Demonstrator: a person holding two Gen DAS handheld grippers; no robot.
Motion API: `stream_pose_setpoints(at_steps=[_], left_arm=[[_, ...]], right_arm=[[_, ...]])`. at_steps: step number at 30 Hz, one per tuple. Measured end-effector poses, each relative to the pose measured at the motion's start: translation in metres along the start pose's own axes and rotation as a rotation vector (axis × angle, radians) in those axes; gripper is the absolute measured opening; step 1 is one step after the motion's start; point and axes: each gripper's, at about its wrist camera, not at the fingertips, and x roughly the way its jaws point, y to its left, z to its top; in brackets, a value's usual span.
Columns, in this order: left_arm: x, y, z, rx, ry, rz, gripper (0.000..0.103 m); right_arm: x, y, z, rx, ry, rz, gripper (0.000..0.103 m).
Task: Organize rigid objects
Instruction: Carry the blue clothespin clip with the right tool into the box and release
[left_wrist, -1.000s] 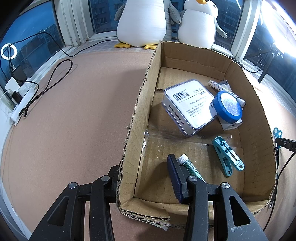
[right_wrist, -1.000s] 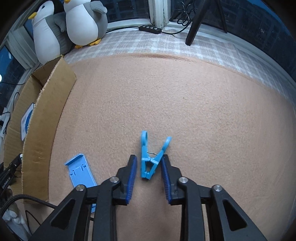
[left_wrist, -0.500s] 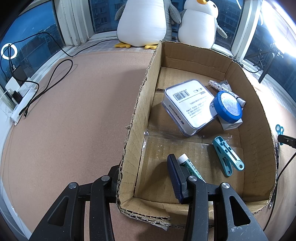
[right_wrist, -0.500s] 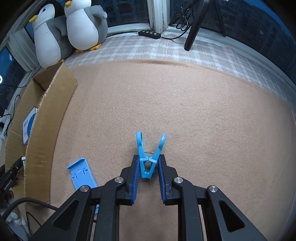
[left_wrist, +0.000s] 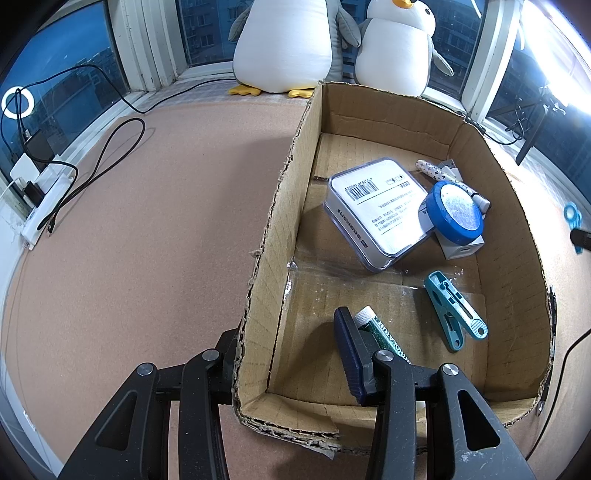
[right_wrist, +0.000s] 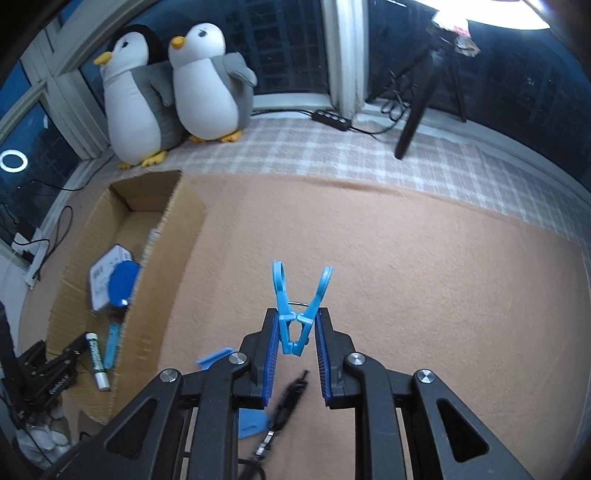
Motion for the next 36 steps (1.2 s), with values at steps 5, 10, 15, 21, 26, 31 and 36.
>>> stream_pose_setpoints(at_steps=[5,10,15,21,26,31,36], left_arm=[[-0.001,0.000,-0.001,0.001,0.000,0.002,0.045],[-0.001,-0.001,-0.001,0.000,0.001,0.001,0.045],[-0.001,-0.001,-0.001,-0.007,0.002,0.002,0.045],[-0.001,0.000,-0.001,-0.007,0.002,0.002,0.045],[-0.001,-0.001,-0.001,-0.010,0.003,0.002,0.045],[-0.001,-0.001,-0.001,-0.010,0.003,0.002,0.045],[-0.001,0.000,-0.001,-0.010,0.003,0.002,0.045]], right_arm=[[-0.008,0.031,0.007,-0.045,-0.025,0.057,0.017],[-0.006,0.063,0.011,-0.096,-0.028,0.096,0.017],[0.000,0.095,0.015,-0.144,-0.023,0.133,0.017],[0.006,0.126,0.014,-0.200,-0.012,0.152,0.017],[0.016,0.144,0.009,-0.229,0.010,0.154,0.017],[0.026,0.152,0.007,-0.246,0.031,0.151,0.017],[0.031,0.154,0.005,-0.251,0.045,0.146,0.017]])
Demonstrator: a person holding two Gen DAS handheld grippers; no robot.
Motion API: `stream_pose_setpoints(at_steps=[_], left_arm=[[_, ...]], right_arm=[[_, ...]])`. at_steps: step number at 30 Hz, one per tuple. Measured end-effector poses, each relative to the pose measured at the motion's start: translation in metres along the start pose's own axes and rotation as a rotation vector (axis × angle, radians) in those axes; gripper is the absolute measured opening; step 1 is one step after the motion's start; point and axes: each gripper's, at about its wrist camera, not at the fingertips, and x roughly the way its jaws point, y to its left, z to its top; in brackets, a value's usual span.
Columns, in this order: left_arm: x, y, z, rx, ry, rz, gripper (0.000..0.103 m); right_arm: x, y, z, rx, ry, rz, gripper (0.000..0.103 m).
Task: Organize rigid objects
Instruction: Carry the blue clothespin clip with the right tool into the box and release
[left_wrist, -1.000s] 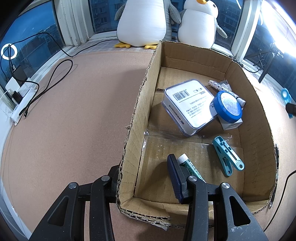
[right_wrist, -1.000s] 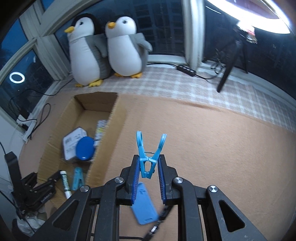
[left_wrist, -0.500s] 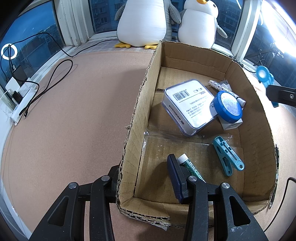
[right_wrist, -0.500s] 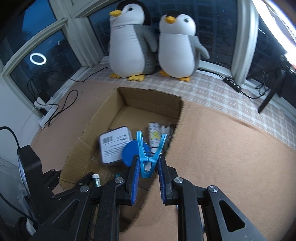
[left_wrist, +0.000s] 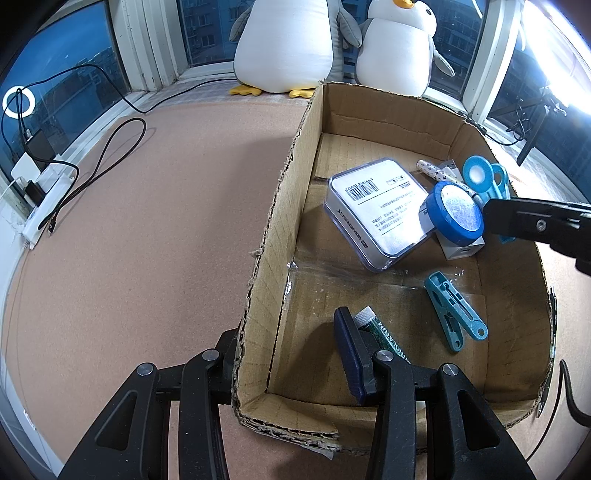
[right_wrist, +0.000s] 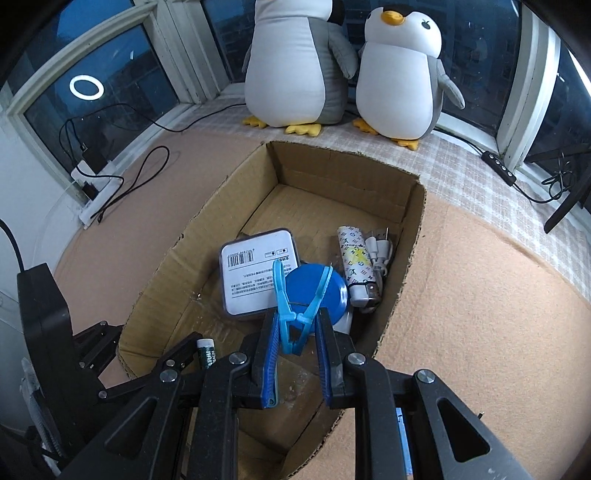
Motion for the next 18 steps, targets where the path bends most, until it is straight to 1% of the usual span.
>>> stream_pose_setpoints(at_steps=[7,9,11,13,18], left_arm=[[0.000,-0.001,0.000,0.000,0.000,0.000,0.045],[0.000,0.000,0.000,-0.001,0.000,0.000,0.045],[0.000,0.000,0.000,-0.001,0.000,0.000,0.045],[0.000,0.000,0.000,0.000,0.000,0.000,0.045],[0.000,0.000,0.000,-0.001,0.000,0.000,0.045]], right_arm=[[0.003,0.004,-0.002,-0.008,0.005,-0.011,0.018],[0.003,0.005,-0.001,-0.009,0.000,-0.011,0.023],[0.002,0.005,-0.001,-0.008,-0.005,-0.011,0.035],[0.001,0.003,-0.001,-0.001,-0.009,-0.006,0.037],[-0.007,-0.002,-0.003,0.027,-0.027,0.004,0.037]])
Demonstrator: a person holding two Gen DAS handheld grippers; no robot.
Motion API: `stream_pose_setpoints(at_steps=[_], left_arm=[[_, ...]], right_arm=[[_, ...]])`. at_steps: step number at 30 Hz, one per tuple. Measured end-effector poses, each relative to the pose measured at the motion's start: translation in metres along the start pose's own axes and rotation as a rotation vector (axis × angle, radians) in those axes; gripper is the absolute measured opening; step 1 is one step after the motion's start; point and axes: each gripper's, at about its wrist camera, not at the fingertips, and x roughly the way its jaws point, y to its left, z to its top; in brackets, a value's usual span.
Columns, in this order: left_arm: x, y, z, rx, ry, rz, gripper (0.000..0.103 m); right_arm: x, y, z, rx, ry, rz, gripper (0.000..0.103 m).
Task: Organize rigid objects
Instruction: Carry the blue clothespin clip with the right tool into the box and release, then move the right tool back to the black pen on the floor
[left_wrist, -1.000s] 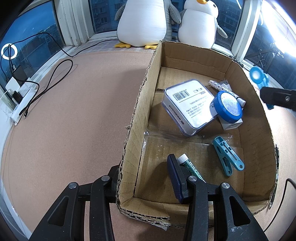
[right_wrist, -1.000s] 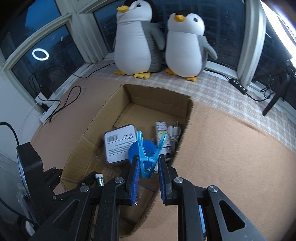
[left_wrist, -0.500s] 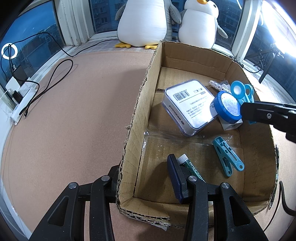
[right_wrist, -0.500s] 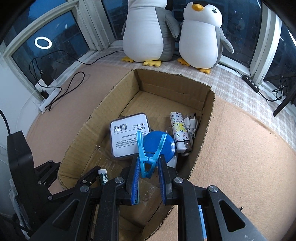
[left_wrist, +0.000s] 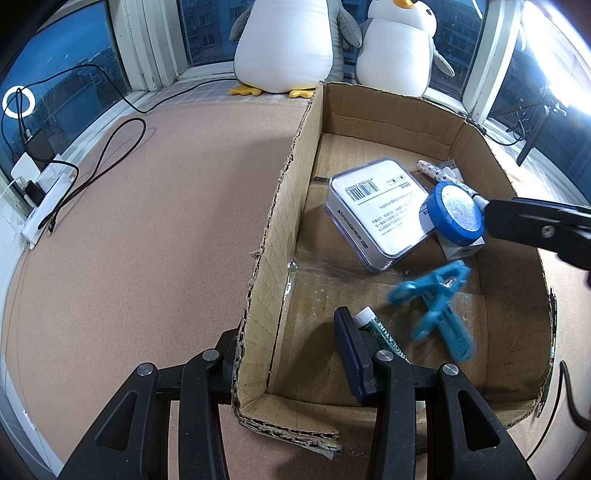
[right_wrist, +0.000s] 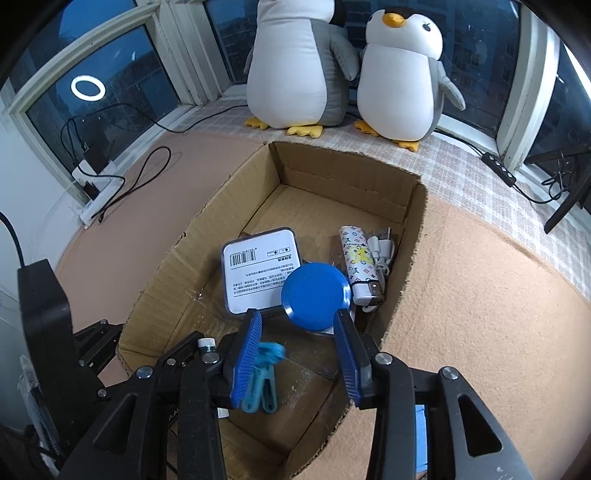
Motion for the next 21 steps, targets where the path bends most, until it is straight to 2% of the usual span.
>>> stream_pose_setpoints(at_steps=[4,11,21], left_arm=[[-0.001,0.000,-0.001,-0.002,0.000,0.000,0.045],[-0.001,0.000,0.000,-0.001,0.000,-0.001,0.045],[-0.001,0.000,0.000,0.000,0.000,0.001,0.045]], right_arm=[[-0.018,-0.011,-0.004,0.029,-0.030,-0.009,0.038],[-0.051,-0.058,-0.023,0.145,-0.055,-0.043,0.038],[-0.069,-0.117,-0.061,0.273,-0.001,-0.119,0.038]])
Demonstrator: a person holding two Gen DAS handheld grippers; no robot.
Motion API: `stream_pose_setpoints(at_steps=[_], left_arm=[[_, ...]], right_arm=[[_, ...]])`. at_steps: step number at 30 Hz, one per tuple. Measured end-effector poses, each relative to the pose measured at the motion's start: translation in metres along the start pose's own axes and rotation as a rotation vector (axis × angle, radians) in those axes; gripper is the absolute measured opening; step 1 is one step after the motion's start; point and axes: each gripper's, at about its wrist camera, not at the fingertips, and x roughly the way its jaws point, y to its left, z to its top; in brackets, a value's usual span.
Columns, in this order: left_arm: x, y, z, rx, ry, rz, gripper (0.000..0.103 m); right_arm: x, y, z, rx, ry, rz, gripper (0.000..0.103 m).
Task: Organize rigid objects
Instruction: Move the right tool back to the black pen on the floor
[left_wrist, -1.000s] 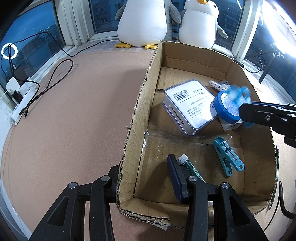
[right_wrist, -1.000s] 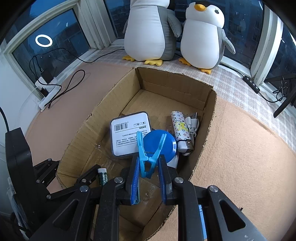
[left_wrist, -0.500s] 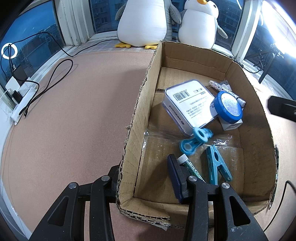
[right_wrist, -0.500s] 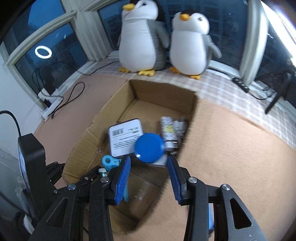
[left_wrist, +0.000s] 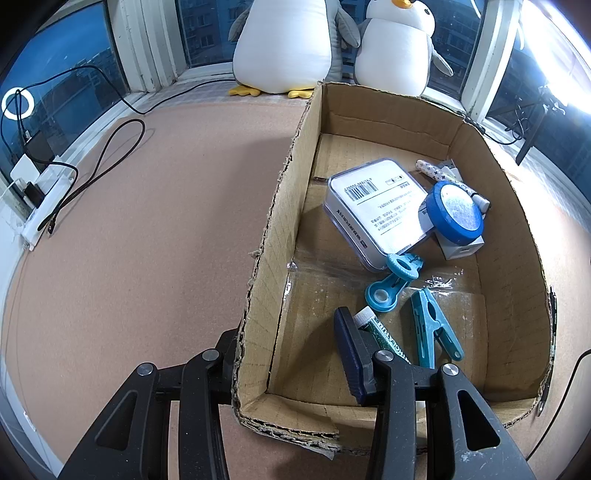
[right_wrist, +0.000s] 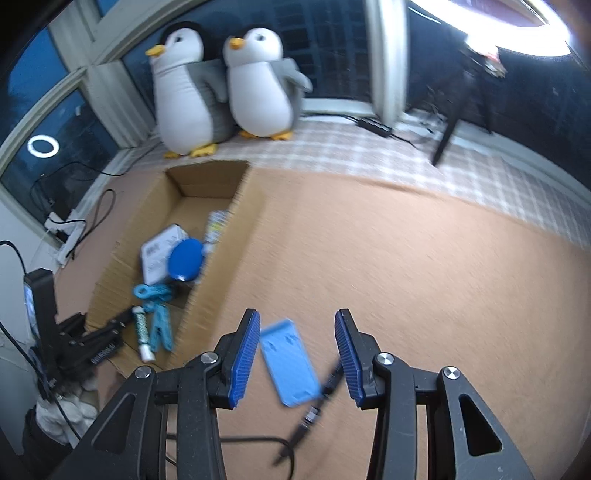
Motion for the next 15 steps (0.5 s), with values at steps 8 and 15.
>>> stream_pose_setpoints(at_steps=[8,15], left_arm=[[0.000,0.000,0.000,0.001,0.000,0.000,0.045],[0.000,0.000,0.000,-0.003,0.001,-0.003,0.045]], right_arm=[[0.017,-0.026,-0.021,0.092,0.090,-0.011,0.038],[0.039,-0.034,-0.027,0.146,0.148,-0.012,0.029]])
